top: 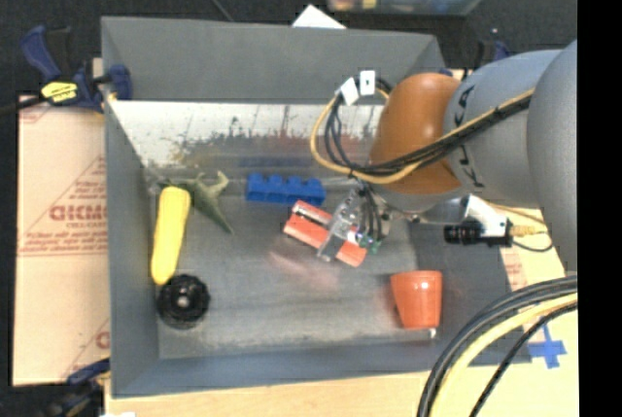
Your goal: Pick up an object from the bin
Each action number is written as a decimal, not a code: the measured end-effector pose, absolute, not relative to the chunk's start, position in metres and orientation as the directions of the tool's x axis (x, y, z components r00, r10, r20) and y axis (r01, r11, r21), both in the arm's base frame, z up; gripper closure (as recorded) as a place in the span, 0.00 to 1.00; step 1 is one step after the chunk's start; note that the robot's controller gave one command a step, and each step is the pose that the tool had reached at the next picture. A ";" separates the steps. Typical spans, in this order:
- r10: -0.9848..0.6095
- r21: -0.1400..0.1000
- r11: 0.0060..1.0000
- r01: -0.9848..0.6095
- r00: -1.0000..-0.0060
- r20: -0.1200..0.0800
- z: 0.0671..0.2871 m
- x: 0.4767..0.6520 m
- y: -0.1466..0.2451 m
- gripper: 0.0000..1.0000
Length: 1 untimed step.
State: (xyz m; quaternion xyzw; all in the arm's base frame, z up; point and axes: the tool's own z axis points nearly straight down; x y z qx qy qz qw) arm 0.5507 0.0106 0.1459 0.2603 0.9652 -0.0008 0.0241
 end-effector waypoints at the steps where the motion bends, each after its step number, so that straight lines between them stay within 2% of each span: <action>1: 0.673 0.009 0.739 0.673 -0.739 -0.036 0.165 0.519 -0.051 1.00</action>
Offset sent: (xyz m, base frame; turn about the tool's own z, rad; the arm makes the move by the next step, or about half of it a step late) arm -0.0322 -0.0091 -0.0207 0.0888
